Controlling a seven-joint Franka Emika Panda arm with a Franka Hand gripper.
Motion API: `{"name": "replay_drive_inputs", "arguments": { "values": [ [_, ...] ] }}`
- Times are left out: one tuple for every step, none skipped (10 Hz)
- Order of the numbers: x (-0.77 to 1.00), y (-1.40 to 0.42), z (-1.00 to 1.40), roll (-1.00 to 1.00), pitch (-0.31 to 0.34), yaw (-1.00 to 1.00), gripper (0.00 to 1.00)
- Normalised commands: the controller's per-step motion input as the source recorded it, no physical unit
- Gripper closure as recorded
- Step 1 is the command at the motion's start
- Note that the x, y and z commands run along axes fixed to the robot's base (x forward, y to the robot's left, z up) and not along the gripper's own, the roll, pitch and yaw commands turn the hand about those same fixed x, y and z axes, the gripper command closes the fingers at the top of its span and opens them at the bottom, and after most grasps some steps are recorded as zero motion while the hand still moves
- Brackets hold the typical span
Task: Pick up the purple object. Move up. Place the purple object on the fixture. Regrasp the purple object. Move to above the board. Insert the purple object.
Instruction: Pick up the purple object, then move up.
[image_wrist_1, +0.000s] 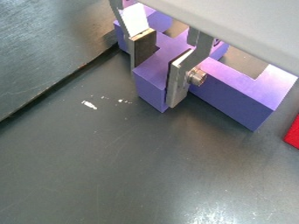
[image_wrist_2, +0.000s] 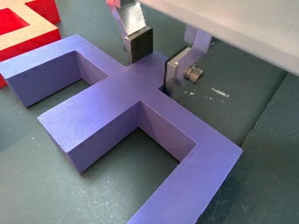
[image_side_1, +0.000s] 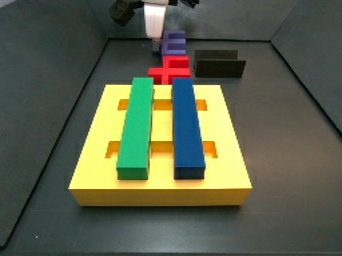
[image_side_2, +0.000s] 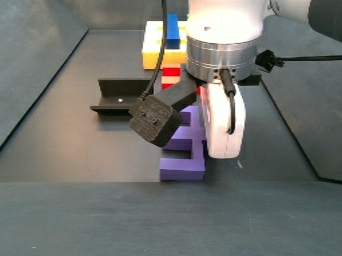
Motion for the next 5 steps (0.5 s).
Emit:
{"name": "replay_drive_inputs", "arguments": {
  "values": [
    [0.00,0.00,0.00,0.00,0.000,0.00,1.00],
    [0.00,0.00,0.83,0.00,0.000,0.00,1.00],
    [-0.02,-0.06,0.83,0.00,0.010,-0.03,1.00],
    [-0.08,-0.06,0.62,0.02,0.029,-0.04,1.00],
    [-0.06,-0.04,0.31,0.06,0.013,-0.02,1.00]
  ]
}}
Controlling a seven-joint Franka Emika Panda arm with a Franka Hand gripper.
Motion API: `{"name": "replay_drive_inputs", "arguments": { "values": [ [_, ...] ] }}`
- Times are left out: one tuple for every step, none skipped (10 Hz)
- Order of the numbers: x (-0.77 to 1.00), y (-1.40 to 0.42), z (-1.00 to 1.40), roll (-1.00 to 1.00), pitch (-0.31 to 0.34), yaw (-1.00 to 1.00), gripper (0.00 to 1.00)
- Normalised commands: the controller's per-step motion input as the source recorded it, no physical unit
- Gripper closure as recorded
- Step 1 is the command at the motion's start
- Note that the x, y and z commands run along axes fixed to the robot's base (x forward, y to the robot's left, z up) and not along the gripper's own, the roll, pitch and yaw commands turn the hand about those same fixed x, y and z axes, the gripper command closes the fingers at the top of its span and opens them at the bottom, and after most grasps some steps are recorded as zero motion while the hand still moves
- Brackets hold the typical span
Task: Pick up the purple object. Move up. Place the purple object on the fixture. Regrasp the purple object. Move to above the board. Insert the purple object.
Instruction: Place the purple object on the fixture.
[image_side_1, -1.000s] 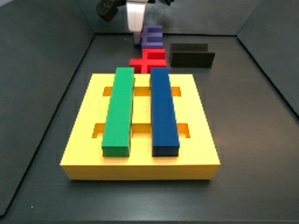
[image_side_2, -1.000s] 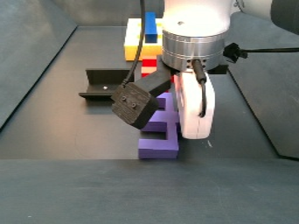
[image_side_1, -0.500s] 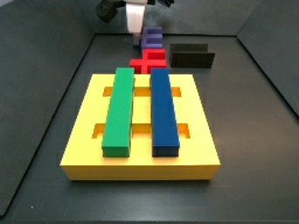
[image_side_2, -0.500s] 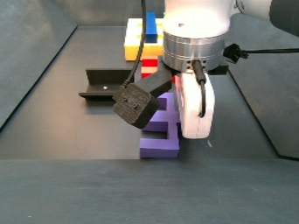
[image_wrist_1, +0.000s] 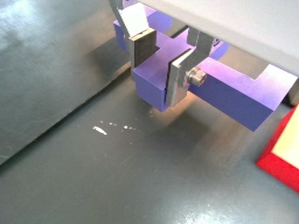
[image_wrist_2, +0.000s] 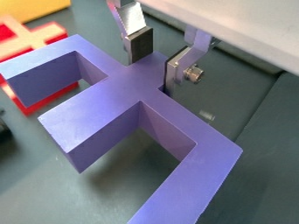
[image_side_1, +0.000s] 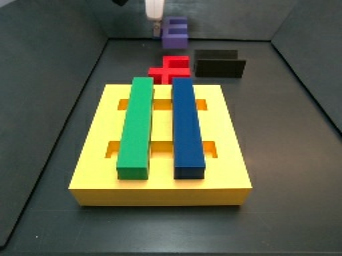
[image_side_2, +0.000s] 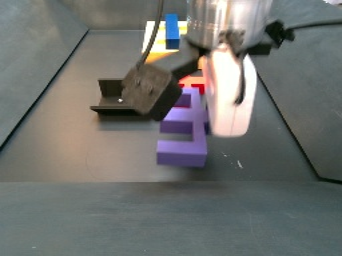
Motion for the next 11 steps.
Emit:
{"name": "replay_drive_inputs", "arguments": {
  "values": [
    [0.02,0.00,0.00,0.00,0.000,0.00,1.00],
    [0.56,-0.07,0.00,0.32,0.097,0.31,1.00],
    [0.75,-0.15,0.07,0.48,0.163,0.36,1.00],
    [0.64,-0.18,0.22,0.62,0.106,0.38,1.00],
    [0.46,-0.12,0.26,0.41,0.069,0.59,1.00],
    [0.33,-0.12,0.29,0.15,0.054,0.67,1.00],
    [0.31,-0.14,0.13,-0.16,0.074,0.66,1.00],
    [0.31,-0.23,0.00,-0.43,0.137,0.62,1.00],
    [0.23,-0.17,0.00,-0.72,0.160,0.55,1.00],
    [0.19,-0.18,0.00,-0.71,0.091,0.57,1.00],
    [0.23,-0.23,0.04,-0.53,0.060,0.60,1.00]
  ]
}}
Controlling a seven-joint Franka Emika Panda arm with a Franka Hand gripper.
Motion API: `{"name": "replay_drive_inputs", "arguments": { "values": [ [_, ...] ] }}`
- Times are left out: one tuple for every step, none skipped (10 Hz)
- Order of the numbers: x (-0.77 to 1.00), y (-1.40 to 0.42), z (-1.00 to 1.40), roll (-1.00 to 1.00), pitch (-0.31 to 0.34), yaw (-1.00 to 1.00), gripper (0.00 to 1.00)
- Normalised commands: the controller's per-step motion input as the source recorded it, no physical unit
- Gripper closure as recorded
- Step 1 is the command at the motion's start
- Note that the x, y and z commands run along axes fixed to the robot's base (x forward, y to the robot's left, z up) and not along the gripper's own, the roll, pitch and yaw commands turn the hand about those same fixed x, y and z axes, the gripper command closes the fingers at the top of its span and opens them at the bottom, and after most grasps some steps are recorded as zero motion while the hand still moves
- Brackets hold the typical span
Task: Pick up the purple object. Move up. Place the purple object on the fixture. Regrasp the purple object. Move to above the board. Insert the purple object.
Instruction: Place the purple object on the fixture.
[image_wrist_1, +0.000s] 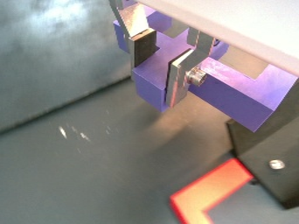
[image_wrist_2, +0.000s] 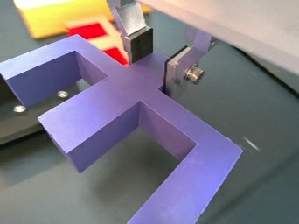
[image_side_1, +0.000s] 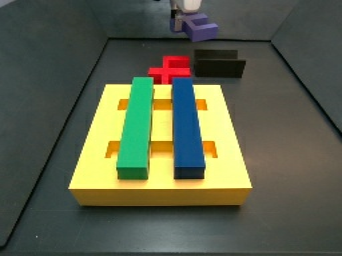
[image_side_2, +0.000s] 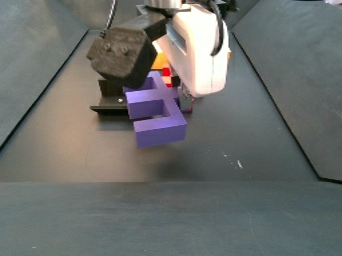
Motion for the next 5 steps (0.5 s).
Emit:
{"name": "replay_drive_inputs", "arguments": {
  "values": [
    [0.19,-0.19,0.10,-0.53,0.040,0.61,1.00],
    [0.21,-0.22,0.09,-0.30,0.060,0.70,1.00],
    [0.23,-0.21,0.15,-0.13,0.089,0.73,1.00],
    [0.19,-0.20,0.20,-0.01,0.063,0.79,1.00],
    [0.19,-0.19,0.19,0.00,0.074,0.79,1.00]
  ]
}}
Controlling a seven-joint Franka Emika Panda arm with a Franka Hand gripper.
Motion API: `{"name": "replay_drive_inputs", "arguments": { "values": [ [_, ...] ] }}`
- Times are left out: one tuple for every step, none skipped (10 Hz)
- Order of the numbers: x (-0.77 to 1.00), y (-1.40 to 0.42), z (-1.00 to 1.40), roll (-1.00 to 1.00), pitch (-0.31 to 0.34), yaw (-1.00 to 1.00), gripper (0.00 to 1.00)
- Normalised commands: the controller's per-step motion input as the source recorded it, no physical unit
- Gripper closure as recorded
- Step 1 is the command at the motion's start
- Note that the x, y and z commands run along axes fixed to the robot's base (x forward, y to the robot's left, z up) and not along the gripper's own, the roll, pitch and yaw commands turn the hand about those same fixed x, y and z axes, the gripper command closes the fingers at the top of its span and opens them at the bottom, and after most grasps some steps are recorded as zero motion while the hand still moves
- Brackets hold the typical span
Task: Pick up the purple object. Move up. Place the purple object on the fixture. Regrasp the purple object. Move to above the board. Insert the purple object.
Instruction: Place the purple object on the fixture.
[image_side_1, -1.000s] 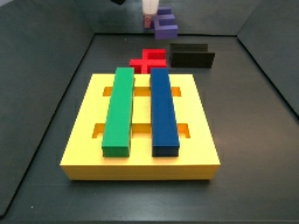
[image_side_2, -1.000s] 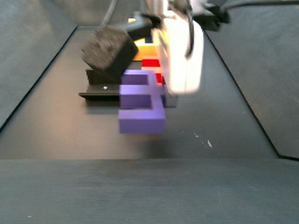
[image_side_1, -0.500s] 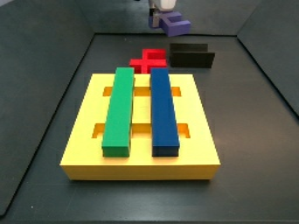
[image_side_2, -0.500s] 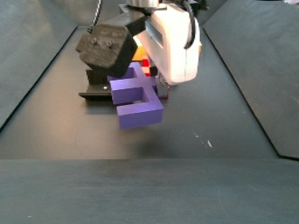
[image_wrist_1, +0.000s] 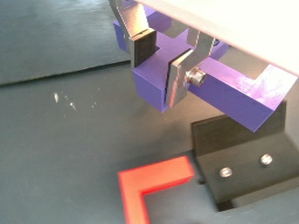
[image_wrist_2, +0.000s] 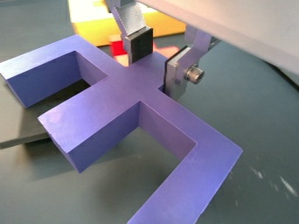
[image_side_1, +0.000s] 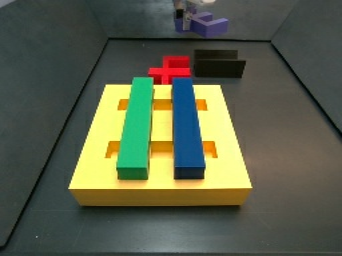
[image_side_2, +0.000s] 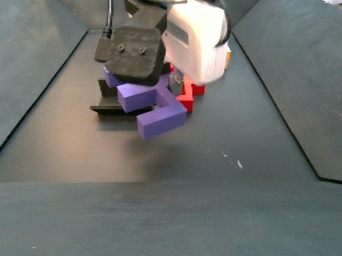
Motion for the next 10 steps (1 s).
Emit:
{"name": "replay_drive_inputs", "arguments": {
  "values": [
    [0.23,-0.16,0.19,0.00,0.111,0.76,1.00],
    [0.26,-0.14,0.15,0.07,0.149,0.71,1.00],
    [0.27,-0.13,0.17,0.15,0.169,0.68,1.00],
    [0.33,-0.23,0.07,0.12,0.217,0.57,1.00],
    [0.35,-0.12,-0.05,-0.03,0.200,0.27,1.00],
    [0.03,0.00,0.00,-0.04,0.000,0.00,1.00],
    [0.00,0.00,0.00,-0.03,0.000,0.00,1.00],
    [0.11,-0.01,0.00,0.00,0.140,-0.04,1.00],
    [0.24,-0.13,0.02,-0.18,0.463,0.21,1.00],
    [0.23,-0.11,0.01,-0.73,0.743,0.37,1.00]
  ]
}}
